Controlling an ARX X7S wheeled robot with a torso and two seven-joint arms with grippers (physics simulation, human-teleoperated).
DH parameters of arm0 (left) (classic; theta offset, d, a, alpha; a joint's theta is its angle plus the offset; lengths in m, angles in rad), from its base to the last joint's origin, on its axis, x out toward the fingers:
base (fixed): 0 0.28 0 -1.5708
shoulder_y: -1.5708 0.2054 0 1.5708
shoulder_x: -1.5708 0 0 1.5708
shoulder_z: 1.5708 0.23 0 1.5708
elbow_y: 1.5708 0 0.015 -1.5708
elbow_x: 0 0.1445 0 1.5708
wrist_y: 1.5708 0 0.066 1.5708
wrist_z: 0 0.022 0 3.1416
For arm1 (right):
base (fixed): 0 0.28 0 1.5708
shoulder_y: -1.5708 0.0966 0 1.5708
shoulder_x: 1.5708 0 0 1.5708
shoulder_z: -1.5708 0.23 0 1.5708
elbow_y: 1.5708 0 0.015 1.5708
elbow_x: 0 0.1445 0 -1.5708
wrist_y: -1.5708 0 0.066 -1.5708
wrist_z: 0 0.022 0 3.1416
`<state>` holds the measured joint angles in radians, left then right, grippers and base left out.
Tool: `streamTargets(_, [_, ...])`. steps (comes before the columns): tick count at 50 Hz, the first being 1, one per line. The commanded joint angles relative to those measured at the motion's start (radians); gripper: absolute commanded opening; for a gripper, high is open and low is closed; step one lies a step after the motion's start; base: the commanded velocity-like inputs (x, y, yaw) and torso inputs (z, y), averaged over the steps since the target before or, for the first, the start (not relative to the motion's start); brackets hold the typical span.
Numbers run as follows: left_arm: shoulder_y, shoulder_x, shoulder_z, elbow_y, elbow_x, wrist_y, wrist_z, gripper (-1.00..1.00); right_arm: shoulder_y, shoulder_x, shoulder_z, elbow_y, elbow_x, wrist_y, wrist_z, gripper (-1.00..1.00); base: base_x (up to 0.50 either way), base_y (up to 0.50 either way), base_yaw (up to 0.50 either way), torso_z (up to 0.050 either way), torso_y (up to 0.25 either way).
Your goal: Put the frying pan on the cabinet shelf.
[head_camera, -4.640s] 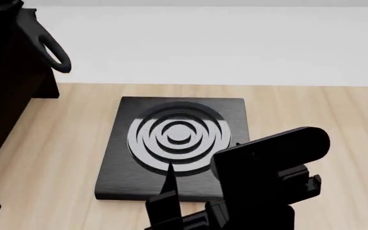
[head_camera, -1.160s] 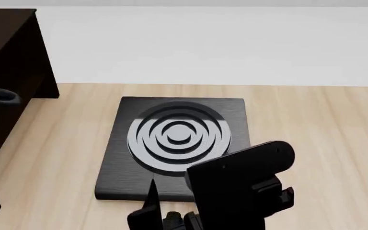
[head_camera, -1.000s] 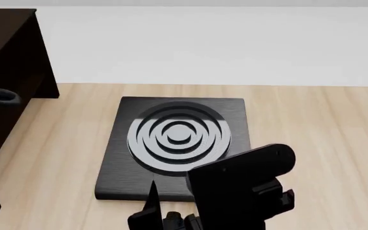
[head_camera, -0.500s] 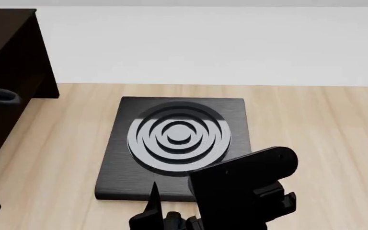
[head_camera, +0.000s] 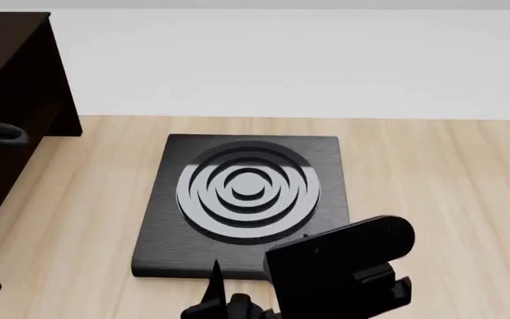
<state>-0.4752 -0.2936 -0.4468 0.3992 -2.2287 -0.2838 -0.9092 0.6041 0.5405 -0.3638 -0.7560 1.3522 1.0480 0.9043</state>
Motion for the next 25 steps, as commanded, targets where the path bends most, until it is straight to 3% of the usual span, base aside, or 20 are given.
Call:
streamTargets(1, [0.055,0.063,0.002,0.096,0.013,0.01,0.009,1.0,-0.022,0.002,0.003,-0.018,-0.023,-0.016,-0.01,1.0,0.0,0.0,0.0,0.0,0.0])
streamTargets(11, [0.151,0.08,0.0,0.167,0.018,-0.018,0.019,1.0,-0.035,0.004,-0.001,-0.02,-0.043,-0.029,-0.02,1.0,0.0,0.0,0.0,0.0,0.0])
streamTargets(25, [0.21,0.021,0.064,0.215,0.098,-0.125,0.034,1.0,-0.039,-0.001,0.0,-0.02,-0.05,-0.046,-0.017,1.0,0.0,0.0,0.0,0.0,0.0])
